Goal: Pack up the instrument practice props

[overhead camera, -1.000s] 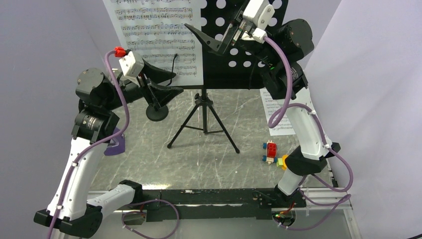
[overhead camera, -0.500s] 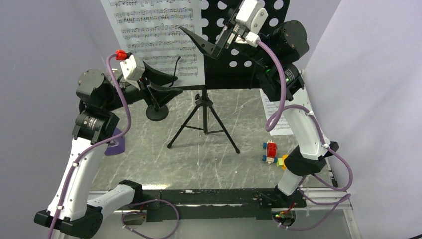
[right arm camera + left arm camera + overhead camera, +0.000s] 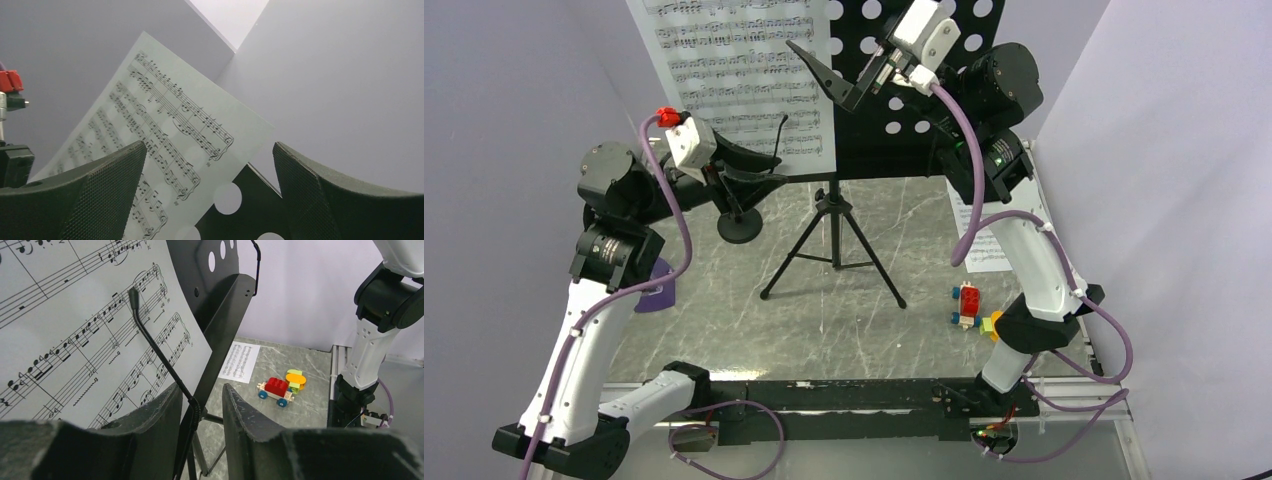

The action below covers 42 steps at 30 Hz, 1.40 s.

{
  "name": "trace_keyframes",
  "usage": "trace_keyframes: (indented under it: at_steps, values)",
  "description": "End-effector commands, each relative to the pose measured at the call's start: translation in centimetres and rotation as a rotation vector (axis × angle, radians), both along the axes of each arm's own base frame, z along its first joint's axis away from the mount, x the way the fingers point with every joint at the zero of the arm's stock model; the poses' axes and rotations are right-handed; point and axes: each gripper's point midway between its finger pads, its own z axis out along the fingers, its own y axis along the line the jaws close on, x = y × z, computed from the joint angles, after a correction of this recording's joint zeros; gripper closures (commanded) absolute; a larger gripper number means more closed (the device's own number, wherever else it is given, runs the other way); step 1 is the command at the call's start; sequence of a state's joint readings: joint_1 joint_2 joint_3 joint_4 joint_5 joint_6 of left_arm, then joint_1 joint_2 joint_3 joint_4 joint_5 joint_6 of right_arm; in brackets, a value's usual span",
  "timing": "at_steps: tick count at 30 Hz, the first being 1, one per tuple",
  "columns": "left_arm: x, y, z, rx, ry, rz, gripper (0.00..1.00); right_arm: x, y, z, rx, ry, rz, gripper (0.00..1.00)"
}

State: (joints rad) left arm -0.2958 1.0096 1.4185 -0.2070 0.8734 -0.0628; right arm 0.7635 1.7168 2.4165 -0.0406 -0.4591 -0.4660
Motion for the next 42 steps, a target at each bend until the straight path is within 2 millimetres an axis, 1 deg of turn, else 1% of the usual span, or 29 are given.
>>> trace_keyframes:
  at_steps: [1,3,4,6,7,11,14,18,22,26,28,31,34,39,42]
  values:
    - [-1.9,0.0,0.8,0.006,-0.062,-0.048,0.61,-0.4,-0.9,1.4,0.033,-0.056,-0.05,0.01]
    - [-1.9,0.0,0.7,0.01,-0.064,-0.048,0.62,-1.0,-0.7,1.4,0.028,-0.061,-0.022,0.01]
    - [-1.8,0.0,0.6,0.014,-0.065,-0.048,0.65,-1.3,-0.6,1.4,0.024,-0.064,-0.01,0.01]
    - [-1.8,0.0,0.5,0.017,-0.068,-0.048,0.78,-1.6,-0.3,1.4,0.018,-0.077,-0.013,0.01]
    - [-1.8,0.0,0.5,0.016,-0.071,-0.047,0.81,-1.5,-0.2,1.3,0.017,-0.088,-0.027,0.01]
    - [-1.6,0.0,0.3,0.017,-0.078,-0.036,0.81,-1.6,0.4,1.4,0.001,-0.136,-0.05,0.01]
    - [-1.5,0.1,0.3,0.016,-0.08,-0.034,0.8,-2.5,0.8,1.4,-0.011,-0.155,-0.013,0.01]
    - [-1.3,0.2,0.1,0.031,-0.106,-0.018,0.8,-5.0,0.8,1.6,-0.022,-0.181,0.07,0.01]
    - [-1.1,0.3,0.0,0.034,-0.109,-0.007,0.8,-7.5,0.8,1.0,-0.054,-0.178,0.15,0.01]
    - [-0.9,0.4,0.0,0.037,-0.116,0.005,0.8,-9.0,0.9,0.1,-0.092,-0.162,0.211,0.01]
    - [-0.8,0.4,0.0,0.037,-0.115,0.007,0.8,-8.7,1.2,-0.4,-0.103,-0.161,0.204,0.01]
    - [-0.8,0.4,-0.1,0.034,-0.111,0.008,0.8,-7.5,1.7,-0.4,-0.091,-0.153,0.169,0.01]
    - [-0.7,0.4,-0.2,0.036,-0.11,0.011,0.8,-6.6,2.1,-0.2,-0.072,-0.138,0.149,0.05]
    - [-0.7,0.5,-0.2,0.04,-0.113,0.018,0.79,-6.9,2.7,-0.5,-0.078,-0.105,0.198,0.15]
    - [-0.6,0.6,-0.2,0.04,-0.114,0.027,0.78,-7.4,2.5,-0.4,-0.07,-0.077,0.226,0.21]
